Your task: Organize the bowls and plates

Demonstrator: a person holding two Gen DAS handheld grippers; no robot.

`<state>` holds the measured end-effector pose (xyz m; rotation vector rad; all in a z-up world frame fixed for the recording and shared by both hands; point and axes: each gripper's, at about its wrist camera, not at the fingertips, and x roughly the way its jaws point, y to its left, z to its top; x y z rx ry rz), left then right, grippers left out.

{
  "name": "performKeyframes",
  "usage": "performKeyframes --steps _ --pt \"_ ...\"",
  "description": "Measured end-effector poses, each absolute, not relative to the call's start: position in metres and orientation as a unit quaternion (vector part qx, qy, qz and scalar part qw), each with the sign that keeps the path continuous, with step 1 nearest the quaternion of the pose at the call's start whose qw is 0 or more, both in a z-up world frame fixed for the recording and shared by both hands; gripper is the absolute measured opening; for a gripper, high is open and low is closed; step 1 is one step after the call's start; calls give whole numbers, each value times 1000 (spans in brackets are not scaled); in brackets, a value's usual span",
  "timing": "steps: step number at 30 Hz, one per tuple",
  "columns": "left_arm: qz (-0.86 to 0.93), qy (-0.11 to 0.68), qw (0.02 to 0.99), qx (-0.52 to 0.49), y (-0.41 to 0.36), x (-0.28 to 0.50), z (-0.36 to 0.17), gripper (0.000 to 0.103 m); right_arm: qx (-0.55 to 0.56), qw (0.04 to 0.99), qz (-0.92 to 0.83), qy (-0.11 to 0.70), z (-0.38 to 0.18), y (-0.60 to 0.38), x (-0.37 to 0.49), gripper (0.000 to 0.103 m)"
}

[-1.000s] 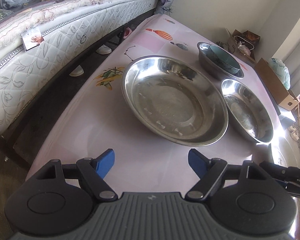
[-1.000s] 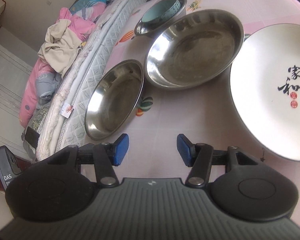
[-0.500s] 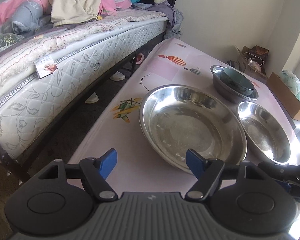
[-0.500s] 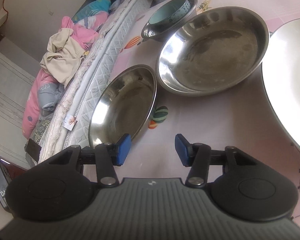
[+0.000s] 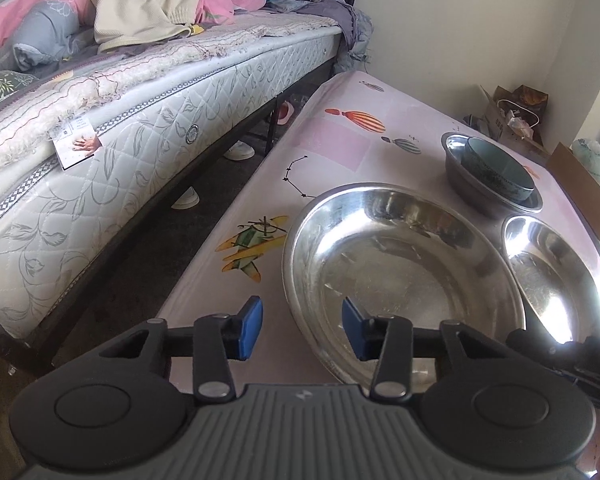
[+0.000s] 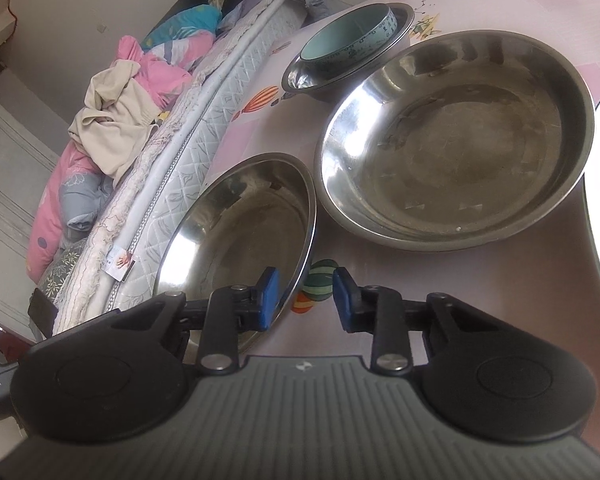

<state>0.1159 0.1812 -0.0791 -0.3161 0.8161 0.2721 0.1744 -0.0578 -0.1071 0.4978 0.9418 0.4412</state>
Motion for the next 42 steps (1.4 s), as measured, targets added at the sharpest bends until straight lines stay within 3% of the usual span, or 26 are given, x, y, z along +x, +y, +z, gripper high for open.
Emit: performKeyframes --steps 11,24,42 --pt "135 424 883 -148 185 135 -89 14 218 843 217 441 -111 -43 186 12" --pt "125 427 881 -160 184 114 -80 14 201 841 223 451 -104 -45 176 11" --pt "64 441 873 -200 162 32 -80 15 190 821 216 493 -93 -79 99 12"
